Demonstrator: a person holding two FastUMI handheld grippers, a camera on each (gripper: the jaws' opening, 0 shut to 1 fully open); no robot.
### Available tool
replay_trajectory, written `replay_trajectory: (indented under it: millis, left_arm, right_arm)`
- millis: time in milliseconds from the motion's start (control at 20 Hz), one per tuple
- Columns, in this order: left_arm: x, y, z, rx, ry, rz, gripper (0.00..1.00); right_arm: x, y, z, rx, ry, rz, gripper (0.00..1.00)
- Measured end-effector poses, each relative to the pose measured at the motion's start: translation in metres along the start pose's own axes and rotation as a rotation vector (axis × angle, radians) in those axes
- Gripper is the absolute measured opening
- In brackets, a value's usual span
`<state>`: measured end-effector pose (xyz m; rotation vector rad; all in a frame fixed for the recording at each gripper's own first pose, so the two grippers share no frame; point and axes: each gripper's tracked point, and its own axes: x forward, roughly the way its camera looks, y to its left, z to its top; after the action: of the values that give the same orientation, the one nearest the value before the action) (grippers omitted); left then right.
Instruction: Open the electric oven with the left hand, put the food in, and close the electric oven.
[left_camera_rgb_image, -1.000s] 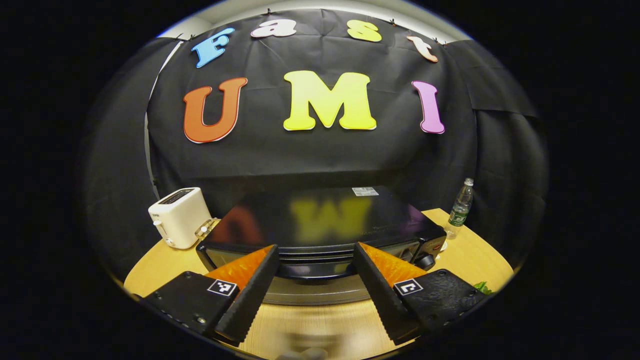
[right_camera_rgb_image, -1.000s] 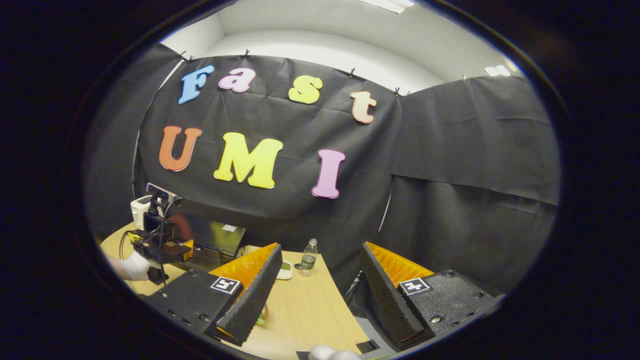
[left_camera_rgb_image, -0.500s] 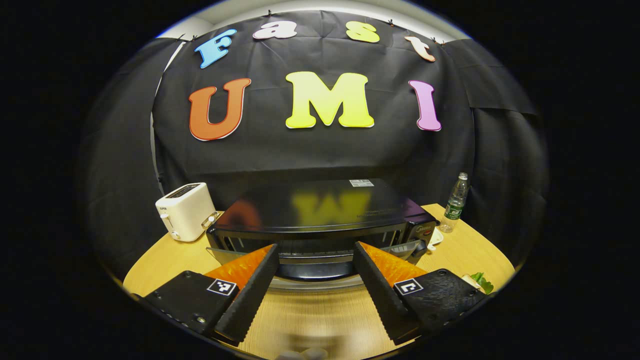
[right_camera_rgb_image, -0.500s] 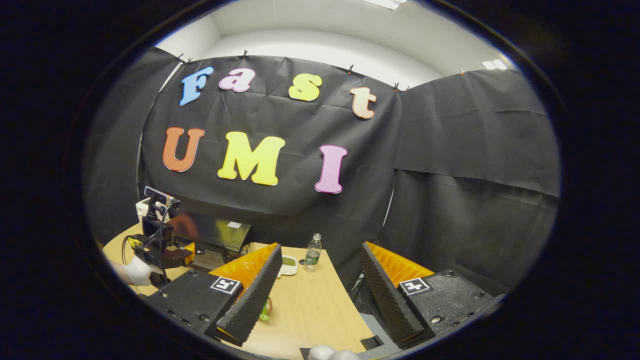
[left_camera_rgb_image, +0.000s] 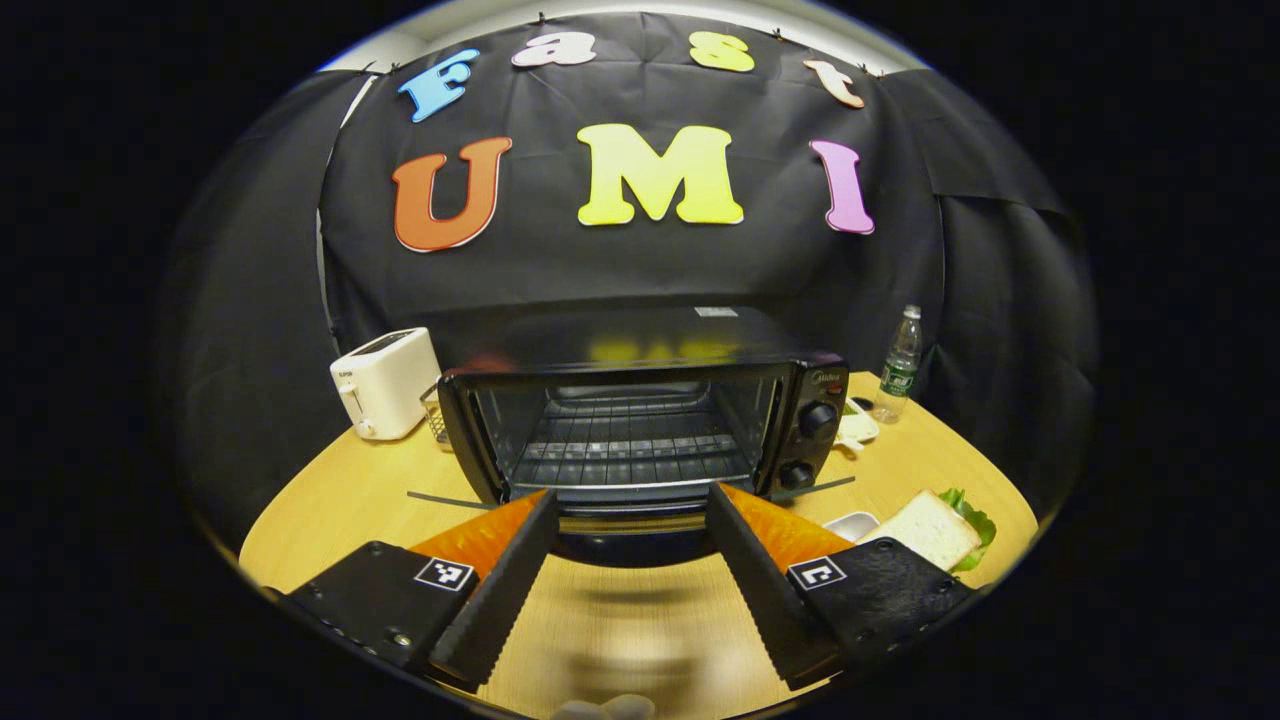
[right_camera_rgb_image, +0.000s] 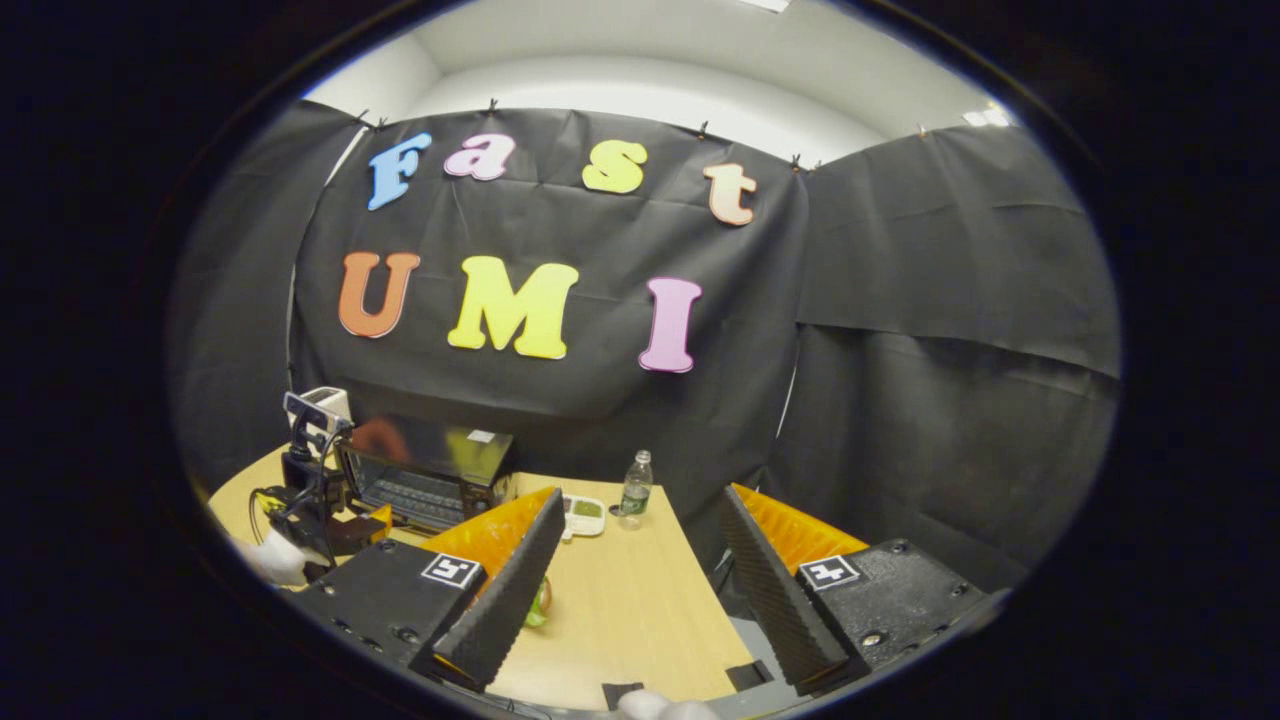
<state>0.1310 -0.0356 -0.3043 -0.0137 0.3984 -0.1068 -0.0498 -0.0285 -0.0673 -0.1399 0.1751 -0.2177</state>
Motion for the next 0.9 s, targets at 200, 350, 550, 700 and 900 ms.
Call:
replay_trajectory:
  millis: [200, 350, 550, 700, 900]
  left_arm:
    - [-0.006, -0.001, -0.017, -0.004, 0.026, 0.003, 0.98]
    - [-0.011, -0.003, -0.029, -0.007, 0.046, 0.006, 0.98]
    - [-0.015, -0.005, -0.047, -0.004, 0.073, 0.001, 0.98]
    - [-0.017, -0.005, -0.061, -0.008, 0.098, 0.001, 0.98]
    - [-0.019, -0.006, -0.083, -0.006, 0.147, 0.000, 0.98]
  right_arm:
    - [-0.002, -0.002, -0.012, 0.003, 0.022, 0.010, 1.00]
    - [-0.001, -0.003, -0.022, 0.003, 0.038, 0.015, 1.00]
    - [0.001, -0.003, -0.032, 0.004, 0.054, 0.021, 1.00]
    - [0.002, -0.004, -0.039, 0.001, 0.066, 0.022, 1.00]
    - [0.003, -0.004, -0.047, -0.007, 0.079, 0.027, 1.00]
